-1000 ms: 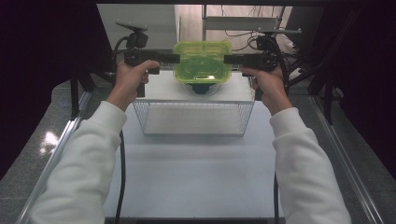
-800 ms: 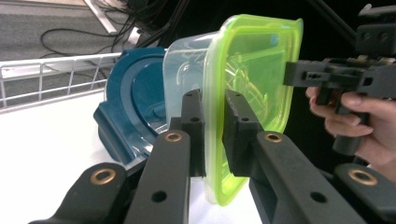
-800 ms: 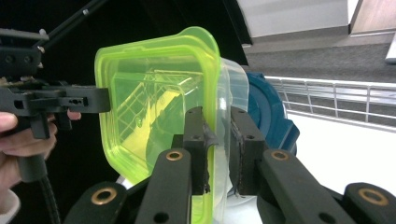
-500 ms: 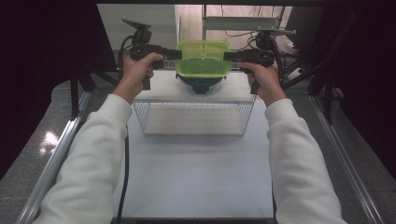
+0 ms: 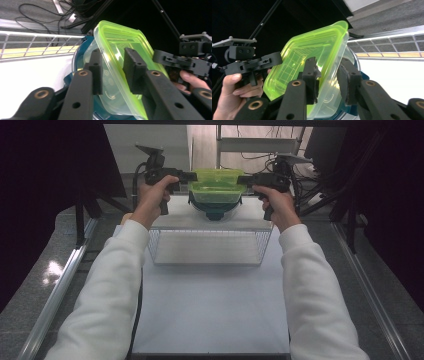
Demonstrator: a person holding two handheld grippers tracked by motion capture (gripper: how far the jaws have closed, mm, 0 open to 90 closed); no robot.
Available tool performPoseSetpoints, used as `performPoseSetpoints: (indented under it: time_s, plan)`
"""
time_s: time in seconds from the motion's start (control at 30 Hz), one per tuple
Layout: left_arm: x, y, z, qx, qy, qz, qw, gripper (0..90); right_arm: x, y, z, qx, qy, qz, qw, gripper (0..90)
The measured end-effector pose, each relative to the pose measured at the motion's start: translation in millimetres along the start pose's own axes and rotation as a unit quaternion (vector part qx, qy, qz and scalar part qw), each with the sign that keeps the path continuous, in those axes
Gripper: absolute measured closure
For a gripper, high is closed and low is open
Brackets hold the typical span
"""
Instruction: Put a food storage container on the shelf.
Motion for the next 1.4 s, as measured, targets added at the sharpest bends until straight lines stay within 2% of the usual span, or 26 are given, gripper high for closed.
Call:
performPoseSetpoints:
  time_s: [0.03, 0.07, 0.1, 0.13, 0.17, 0.2, 0.27, 0.33, 0.37, 0.4, 0.47, 0.53, 0.63, 0.7, 0.73, 0.77, 0.8, 0.93, 1.0, 1.13, 1.2, 1.23, 1.27, 1.3, 1.33, 1.4]
  plan:
    - [-0.3, -0.3, -0.1, -0.010, 0.018, -0.006, 0.9998, 63.6, -0.7, -0.4, -0.6, 0.003, 0.001, 0.001, 1.0000, 59.8]
    - [-0.5, -0.5, -0.7, -0.020, 0.027, -0.009, 0.9994, 55.6, -1.6, -0.7, -0.8, 0.005, 0.007, -0.002, 1.0000, 48.5]
    - [-0.4, -0.9, -1.0, -0.031, 0.034, -0.011, 0.9989, 42.0, -1.8, -0.7, -1.1, 0.008, 0.011, -0.006, 0.9999, 44.1]
    - [0.4, -1.1, -1.8, -0.036, 0.039, -0.018, 0.9984, 42.0, -0.7, -1.0, -1.3, 0.014, 0.012, -0.018, 0.9997, 40.4]
    - [4.2, -1.0, -4.6, -0.048, 0.047, -0.032, 0.9973, 30.0, 3.5, -0.7, -1.2, 0.026, 0.011, -0.045, 0.9986, 28.8]
    - [4.2, -1.0, -4.6, -0.048, 0.047, -0.032, 0.9973, 26.6, 3.5, -0.7, -1.2, 0.026, 0.011, -0.045, 0.9986, 28.8]
    - [11.1, -1.2, -8.8, -0.056, 0.047, -0.046, 0.9963, 23.3, 11.3, -1.4, -0.9, 0.030, 0.018, -0.056, 0.9978, 26.0]
    - [20.0, -3.4, -13.5, -0.069, 0.042, -0.050, 0.9955, 21.4, 19.1, -3.8, 1.0, 0.043, 0.018, -0.063, 0.9969, 23.5]
    - [27.6, -7.7, -17.1, -0.083, 0.050, -0.055, 0.9938, 21.1, 23.9, -6.0, 2.4, 0.054, 0.015, -0.062, 0.9965, 23.1]
    - [32.7, -11.7, -19.4, -0.093, 0.052, -0.053, 0.9928, 20.8, 32.0, -10.3, 4.4, 0.077, 0.010, -0.061, 0.9951, 22.6]
    - [40.8, -19.0, -22.6, -0.103, 0.051, -0.058, 0.9917, 20.1, 41.3, -17.4, 6.3, 0.112, -0.002, -0.061, 0.9918, 21.5]
    - [51.5, -31.1, -26.4, -0.123, 0.053, -0.057, 0.9894, 20.2, 50.1, -25.6, 6.9, 0.130, -0.001, -0.057, 0.9899, 20.9]
    - [67.9, -52.6, -31.7, -0.154, 0.065, -0.058, 0.9842, 20.9, 65.2, -42.7, 7.0, 0.154, -0.005, -0.047, 0.9869, 20.5]
    - [77.1, -68.5, -33.4, -0.167, 0.066, -0.055, 0.9822, 21.2, 77.6, -57.3, 6.2, 0.172, -0.012, -0.043, 0.9841, 20.5]
    - [80.6, -77.1, -33.9, -0.173, 0.068, -0.048, 0.9814, 21.2, 77.6, -57.3, 6.2, 0.172, -0.012, -0.043, 0.9841, 20.5]
    - [83.5, -85.9, -34.1, -0.181, 0.069, -0.042, 0.9802, 21.3, 85.9, -68.5, 5.2, 0.184, -0.017, -0.035, 0.9822, 20.5]
    - [86.0, -94.8, -34.2, -0.184, 0.067, -0.037, 0.9800, 21.3, 85.9, -68.5, 5.2, 0.184, -0.017, -0.035, 0.9822, 20.5]
    - [92.3, -130.8, -31.7, -0.193, 0.066, -0.008, 0.9789, 21.4, 101.1, -92.8, -0.7, 0.204, -0.031, -0.022, 0.9783, 20.5]
    - [94.5, -148.5, -28.3, -0.194, 0.071, 0.004, 0.9784, 21.3, 108.7, -106.7, -6.4, 0.217, -0.047, -0.019, 0.9748, 20.6]
    - [95.6, -185.0, -17.4, -0.184, 0.071, 0.029, 0.9798, 21.0, 122.5, -139.8, -22.6, 0.228, -0.066, -0.006, 0.9714, 20.5]
    - [94.0, -202.8, -11.4, -0.184, 0.077, 0.042, 0.9789, 21.0, 126.6, -153.8, -29.0, 0.234, -0.075, -0.002, 0.9694, 20.4]
    - [93.0, -211.1, -8.4, -0.183, 0.081, 0.045, 0.9787, 21.0, 129.1, -169.4, -36.0, 0.237, -0.082, 0.007, 0.9681, 20.3]
    - [91.8, -219.2, -5.6, -0.181, 0.083, 0.048, 0.9788, 21.0, 129.1, -169.4, -36.0, 0.237, -0.082, 0.007, 0.9681, 20.3]
    - [89.9, -229.8, -1.5, -0.178, 0.084, 0.052, 0.9792, 21.0, 129.8, -177.1, -39.4, 0.236, -0.082, 0.010, 0.9681, 20.3]
    - [88.9, -234.7, 0.5, -0.176, 0.084, 0.054, 0.9792, 21.1, 130.0, -188.4, -44.8, 0.233, -0.081, 0.015, 0.9690, 20.3]
    - [85.9, -244.9, 4.3, -0.172, 0.089, 0.059, 0.9793, 21.2, 129.2, -199.1, -50.2, 0.229, -0.082, 0.023, 0.9697, 20.3]
Point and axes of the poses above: each handheld gripper's, and its own axes: x roughly backward along the jaws, y roughly out of its top, z roughly to its left, the point moved 3 cm from there along -x, roughly forward along the jaws, and after that the axes turned 4 degrees about -x, right-handed, at the moved point
